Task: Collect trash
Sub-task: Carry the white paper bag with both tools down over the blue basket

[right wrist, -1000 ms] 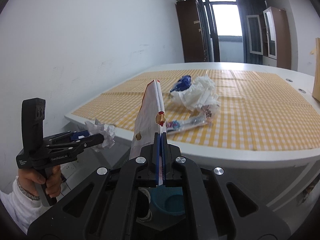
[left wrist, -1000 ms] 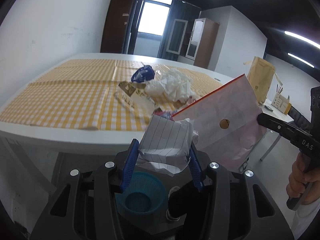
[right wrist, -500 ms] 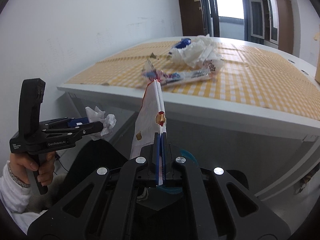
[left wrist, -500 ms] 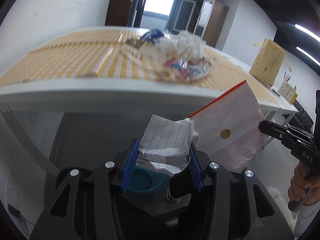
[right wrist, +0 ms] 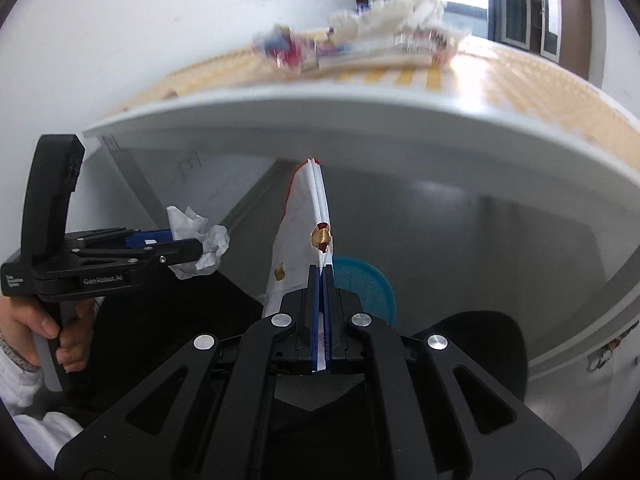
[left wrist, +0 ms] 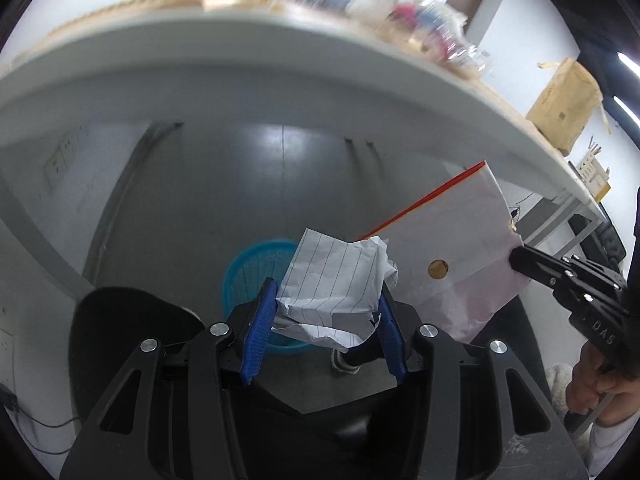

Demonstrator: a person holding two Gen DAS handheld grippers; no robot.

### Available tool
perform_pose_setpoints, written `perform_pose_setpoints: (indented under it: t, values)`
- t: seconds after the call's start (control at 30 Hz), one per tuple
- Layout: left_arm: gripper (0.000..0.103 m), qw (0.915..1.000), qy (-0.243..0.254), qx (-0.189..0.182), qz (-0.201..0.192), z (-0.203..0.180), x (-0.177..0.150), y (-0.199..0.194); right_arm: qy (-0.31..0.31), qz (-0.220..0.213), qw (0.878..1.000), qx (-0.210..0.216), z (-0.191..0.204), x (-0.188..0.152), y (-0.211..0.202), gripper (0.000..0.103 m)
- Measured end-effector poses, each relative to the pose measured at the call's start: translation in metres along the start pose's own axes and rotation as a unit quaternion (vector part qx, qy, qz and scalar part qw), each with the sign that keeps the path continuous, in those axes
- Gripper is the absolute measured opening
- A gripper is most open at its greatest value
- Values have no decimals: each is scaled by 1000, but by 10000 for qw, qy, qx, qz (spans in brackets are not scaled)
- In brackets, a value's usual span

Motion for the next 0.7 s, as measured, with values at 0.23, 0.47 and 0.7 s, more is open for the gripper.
perform_pose_setpoints:
  t: [0.23,0.47,0.7]
  values:
    - [47,9991,-148,289,277,25,-6,34,16,510,9987,62,7,-29,51,1]
    - [47,9957,-519,366,676,41,-6,66,218,808,9965,62,5,-45,90,1]
    - [47,9939,-567,550,771,51,7,97,543,1015,9931,201,-3,-47,132,1]
Point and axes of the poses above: each gripper's, at about its wrist camera, not at the fingertips, and y roughly the way its jaws point, z to its left, x to its top, the point moved 10 cm from there along y, roughly the way its jaws point, and after that the axes turned 15 degrees about -y, right-handed, at the moved point
